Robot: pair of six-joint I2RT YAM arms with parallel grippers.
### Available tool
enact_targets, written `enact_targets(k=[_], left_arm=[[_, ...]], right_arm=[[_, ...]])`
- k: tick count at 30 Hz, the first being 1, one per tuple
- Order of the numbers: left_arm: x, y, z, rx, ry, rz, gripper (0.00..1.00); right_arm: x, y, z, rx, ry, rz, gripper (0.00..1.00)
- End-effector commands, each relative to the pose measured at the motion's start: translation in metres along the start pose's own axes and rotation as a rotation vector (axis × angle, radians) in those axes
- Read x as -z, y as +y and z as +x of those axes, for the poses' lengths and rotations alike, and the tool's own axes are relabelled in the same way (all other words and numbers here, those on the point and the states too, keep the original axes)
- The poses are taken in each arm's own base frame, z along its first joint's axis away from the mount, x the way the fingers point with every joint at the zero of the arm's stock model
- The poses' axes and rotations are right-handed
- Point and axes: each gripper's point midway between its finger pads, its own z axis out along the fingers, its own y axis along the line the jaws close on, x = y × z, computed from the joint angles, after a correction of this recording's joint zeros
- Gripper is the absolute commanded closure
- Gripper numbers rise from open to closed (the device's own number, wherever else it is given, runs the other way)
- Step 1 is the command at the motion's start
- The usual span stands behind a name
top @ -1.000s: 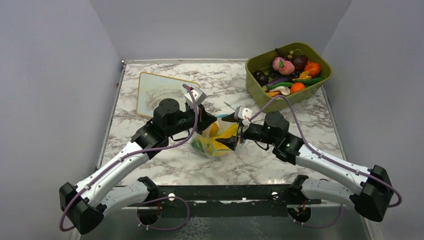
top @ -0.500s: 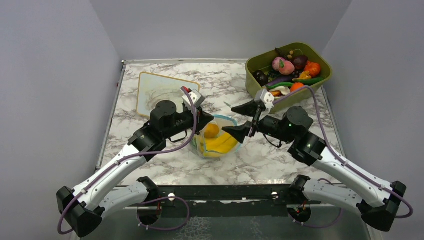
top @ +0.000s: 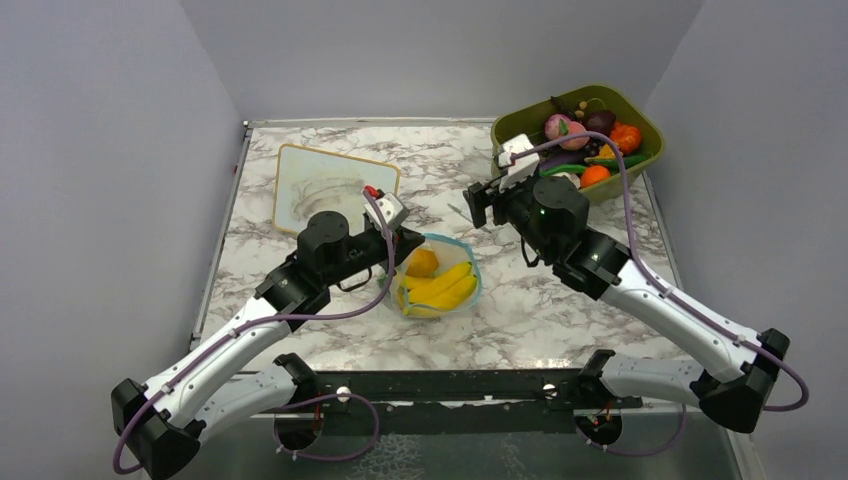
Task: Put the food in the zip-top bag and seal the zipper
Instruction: Place the fake vegetable in the zipper food storage bag, then pick up the fake fruit from the bin.
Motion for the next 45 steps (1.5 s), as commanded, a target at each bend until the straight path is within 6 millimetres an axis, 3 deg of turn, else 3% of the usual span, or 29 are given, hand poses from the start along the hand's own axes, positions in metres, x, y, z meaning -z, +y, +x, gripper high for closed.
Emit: enact_targets(k=[1, 11, 21, 25, 29, 39, 45], left_arm=[[0.004, 0.004, -0.007, -0.045, -0.064, -0.02, 1.0], [0.003, 0.002, 0.006, -0.048, -0.042, -0.003, 1.0], [0.005, -0.001, 0.006, -0.041, -0.047, 0.007, 1.0], [0.005, 0.001, 0.007, -0.047, -0.042, -0.001, 1.0], [0.006, 0.005, 0.006, -0.047, -0.047, -0.021, 1.0], [0.004, 0.008, 0.009, -0.043, -0.036, -0.026, 1.0], [0.006, 0.011, 0.009, -0.048, -0.037, -0.042, 1.0]], right_arm=[[-0.009, -0.05, 0.011, 0.074, 0.086, 0.23, 0.24], [-0.041, -0.151, 0.047, 0.065, 0.215, 0.493, 0.35], [-0.067, -0.259, 0.119, 0.046, 0.418, 0.687, 0.39], [-0.082, -0.293, 0.139, 0.047, 0.468, 0.716, 0.37], [-0.103, -0.31, 0.154, 0.065, 0.492, 0.691, 0.23], [-0.136, -0.336, 0.17, 0.201, 0.549, 0.699, 0.18], [-0.14, -0.355, 0.185, 0.273, 0.595, 0.753, 0.14]])
